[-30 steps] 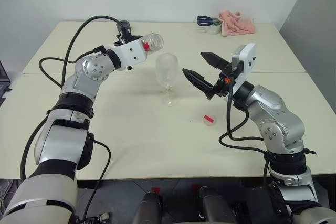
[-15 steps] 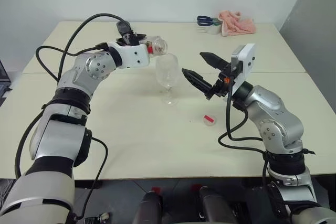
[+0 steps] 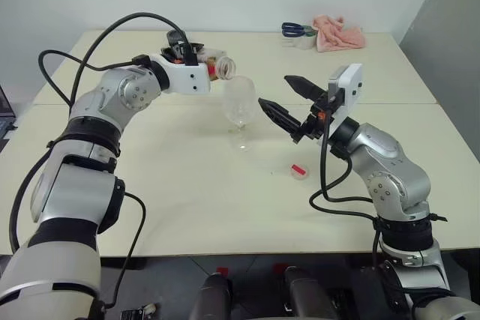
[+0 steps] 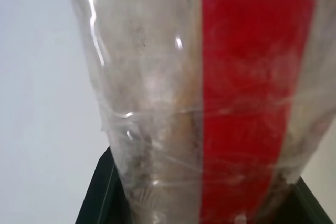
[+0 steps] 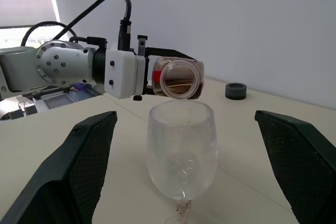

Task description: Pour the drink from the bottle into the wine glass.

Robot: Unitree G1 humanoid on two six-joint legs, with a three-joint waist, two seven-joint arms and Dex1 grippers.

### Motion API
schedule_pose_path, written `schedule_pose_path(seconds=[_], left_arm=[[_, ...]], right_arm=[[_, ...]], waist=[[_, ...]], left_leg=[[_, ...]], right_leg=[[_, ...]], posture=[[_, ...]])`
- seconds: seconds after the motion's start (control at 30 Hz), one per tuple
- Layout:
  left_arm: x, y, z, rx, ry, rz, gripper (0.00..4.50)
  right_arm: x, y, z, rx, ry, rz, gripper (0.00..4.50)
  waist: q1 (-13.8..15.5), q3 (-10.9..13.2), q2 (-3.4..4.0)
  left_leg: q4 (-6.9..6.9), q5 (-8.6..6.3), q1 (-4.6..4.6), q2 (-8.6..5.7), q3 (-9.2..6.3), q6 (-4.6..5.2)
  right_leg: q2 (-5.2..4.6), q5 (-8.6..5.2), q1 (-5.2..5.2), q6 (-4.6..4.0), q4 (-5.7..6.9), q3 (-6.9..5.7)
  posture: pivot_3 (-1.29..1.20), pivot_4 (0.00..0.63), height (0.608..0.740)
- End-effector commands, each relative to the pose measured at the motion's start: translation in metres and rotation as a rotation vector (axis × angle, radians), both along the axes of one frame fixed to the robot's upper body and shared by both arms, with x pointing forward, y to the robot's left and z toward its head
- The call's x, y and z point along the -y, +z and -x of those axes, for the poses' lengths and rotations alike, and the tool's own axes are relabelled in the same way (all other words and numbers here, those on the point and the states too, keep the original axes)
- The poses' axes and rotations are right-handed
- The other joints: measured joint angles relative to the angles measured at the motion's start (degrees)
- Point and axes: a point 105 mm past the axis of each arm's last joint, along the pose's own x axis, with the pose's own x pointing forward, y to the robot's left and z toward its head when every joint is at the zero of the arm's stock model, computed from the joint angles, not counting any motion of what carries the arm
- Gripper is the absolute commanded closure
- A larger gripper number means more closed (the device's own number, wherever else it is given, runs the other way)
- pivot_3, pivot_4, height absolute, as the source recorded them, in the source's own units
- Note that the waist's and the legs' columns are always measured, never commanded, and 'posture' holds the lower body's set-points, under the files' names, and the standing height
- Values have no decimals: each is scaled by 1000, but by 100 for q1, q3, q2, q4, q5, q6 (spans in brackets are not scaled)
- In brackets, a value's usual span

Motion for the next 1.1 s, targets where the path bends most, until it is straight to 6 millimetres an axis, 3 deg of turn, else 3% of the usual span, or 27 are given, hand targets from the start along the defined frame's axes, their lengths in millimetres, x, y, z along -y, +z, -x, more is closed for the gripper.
schedule_pose_path(seconds=[0.03,1.1], left_arm=[[6,31,4,104,-28,-20,2845],[5,46,4,179,-18,-152,2845]], right_arm=[[-2,10,5,51,9,-23,0],[-2,12,3,50,-10,-42,0]], waist=[[2,0,0],[-2,0,0]], left_leg=[[0,0,0,0,0,0],[6,0,3,-1,1,0]], right_leg=[[0,0,0,0,0,0],[0,0,0,0,12,1]], posture=[[0,150,740],[0,150,740]])
